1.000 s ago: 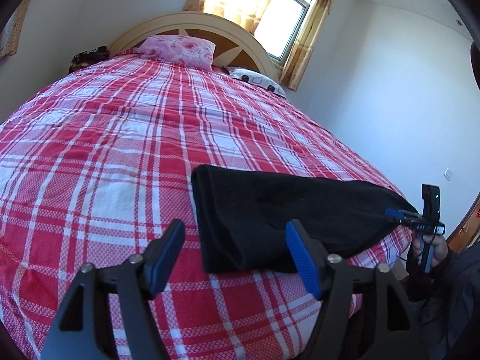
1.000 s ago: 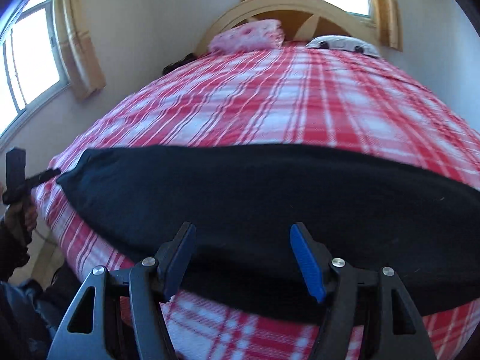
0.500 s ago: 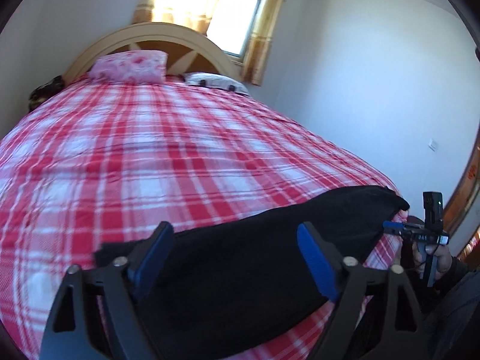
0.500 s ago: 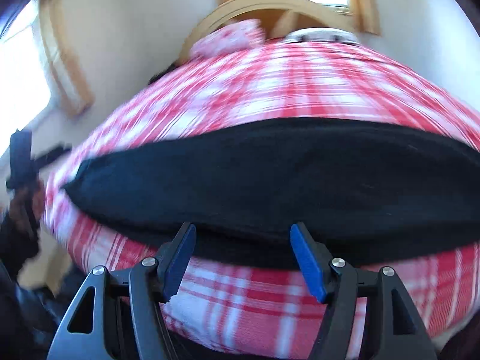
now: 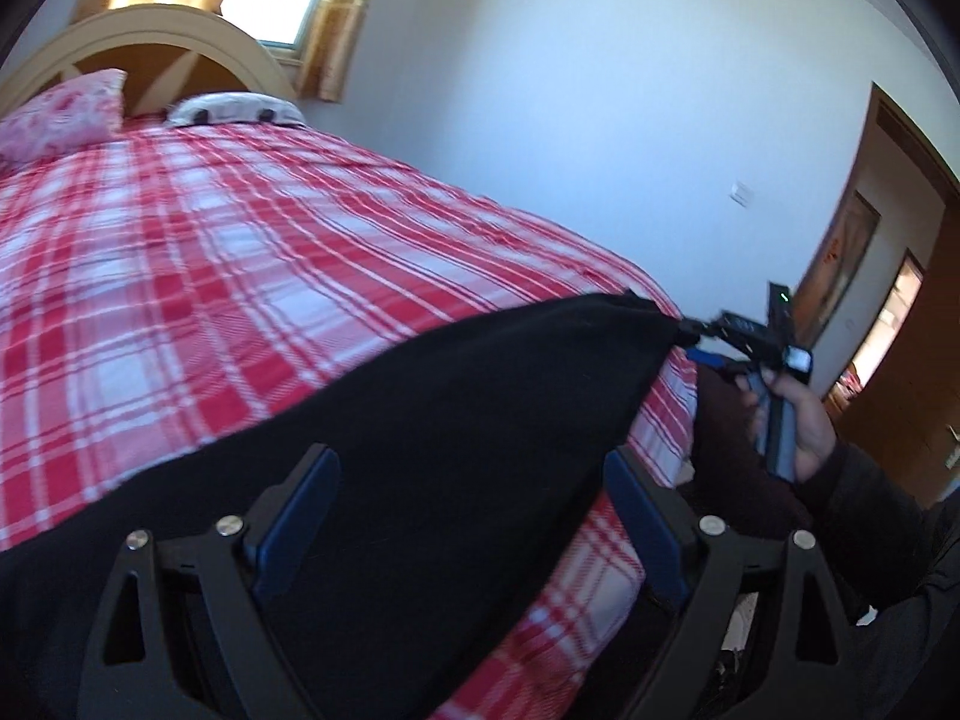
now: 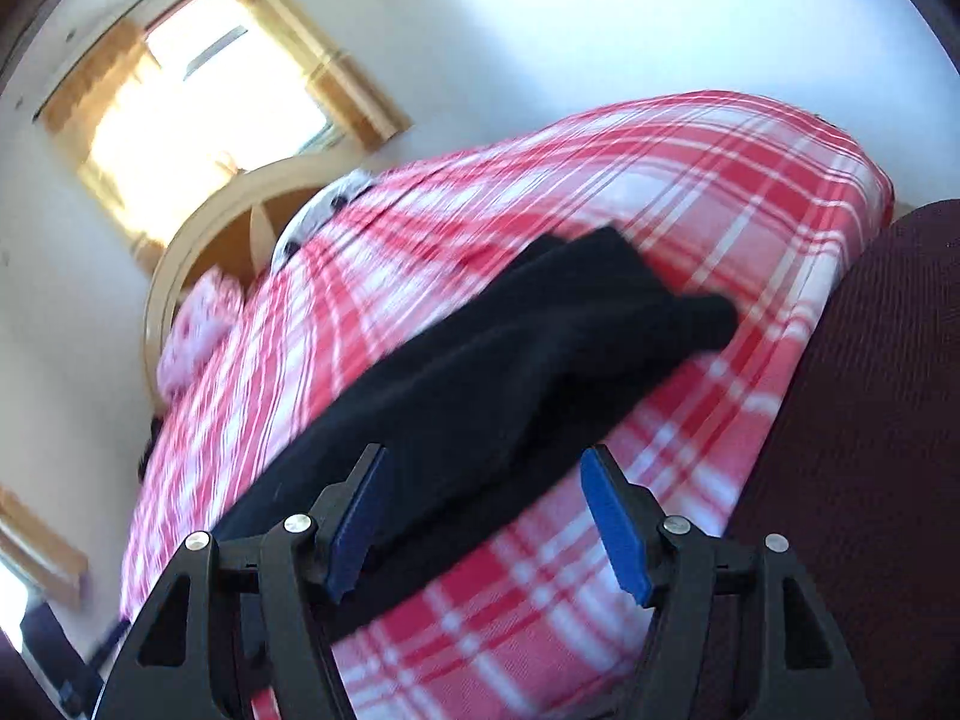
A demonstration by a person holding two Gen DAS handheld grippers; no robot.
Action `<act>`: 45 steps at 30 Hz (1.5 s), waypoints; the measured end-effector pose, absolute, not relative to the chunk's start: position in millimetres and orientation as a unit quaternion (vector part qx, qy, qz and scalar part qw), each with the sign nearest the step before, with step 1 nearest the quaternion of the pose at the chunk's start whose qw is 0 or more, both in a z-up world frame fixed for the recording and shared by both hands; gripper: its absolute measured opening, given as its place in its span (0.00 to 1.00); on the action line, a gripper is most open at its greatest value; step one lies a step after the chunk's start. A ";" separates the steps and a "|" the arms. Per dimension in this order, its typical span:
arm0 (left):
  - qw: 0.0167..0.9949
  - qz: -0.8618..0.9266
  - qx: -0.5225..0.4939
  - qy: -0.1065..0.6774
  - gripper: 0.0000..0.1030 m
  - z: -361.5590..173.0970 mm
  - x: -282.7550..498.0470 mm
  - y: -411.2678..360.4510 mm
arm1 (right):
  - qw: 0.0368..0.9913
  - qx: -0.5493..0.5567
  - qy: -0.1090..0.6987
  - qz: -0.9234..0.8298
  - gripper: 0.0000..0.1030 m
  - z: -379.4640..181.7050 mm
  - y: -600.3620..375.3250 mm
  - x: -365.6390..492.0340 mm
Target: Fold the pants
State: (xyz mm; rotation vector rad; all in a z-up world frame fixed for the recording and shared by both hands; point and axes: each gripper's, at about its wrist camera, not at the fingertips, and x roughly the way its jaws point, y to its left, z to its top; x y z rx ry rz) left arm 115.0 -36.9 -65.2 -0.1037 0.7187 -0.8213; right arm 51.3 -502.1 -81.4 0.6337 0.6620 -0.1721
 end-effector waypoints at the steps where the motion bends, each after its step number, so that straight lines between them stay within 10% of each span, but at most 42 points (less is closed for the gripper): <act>1: 0.850 -0.396 -0.045 0.344 0.90 -67.1 114.0 -45.8 | 0.890 0.316 0.316 -0.087 0.65 -83.5 -510.0 53.5; 5: 0.837 -0.412 -0.036 0.358 0.90 -77.3 115.0 -68.7 | 0.866 0.378 0.312 -0.100 0.58 -96.3 -537.0 68.5; 8: 0.823 -0.415 -0.051 0.385 0.90 -88.2 124.3 -77.1 | 0.857 0.403 0.303 -0.105 0.20 -102.9 -551.8 78.3; 11: 0.817 -0.417 -0.043 0.396 0.90 -97.1 123.0 -82.4 | 0.872 0.390 0.283 -0.086 0.07 -91.7 -553.0 90.3; 17: 0.812 -0.420 -0.038 0.403 0.90 -105.6 118.6 -83.9 | 0.925 0.320 0.202 -0.020 0.06 -34.2 -536.3 81.9; 25: 0.808 -0.427 -0.040 0.405 0.90 -105.8 119.1 -85.3 | 0.880 0.364 0.295 -0.080 0.07 -107.5 -562.2 72.6; 37: 0.810 -0.421 -0.049 0.405 0.90 -108.6 120.8 -88.6 | 0.944 0.263 0.199 0.032 0.06 -3.8 -537.1 120.9; 45: 0.805 -0.431 -0.049 0.406 0.90 -109.9 121.4 -89.0 | 0.888 0.353 0.292 -0.045 0.07 -103.7 -582.4 83.4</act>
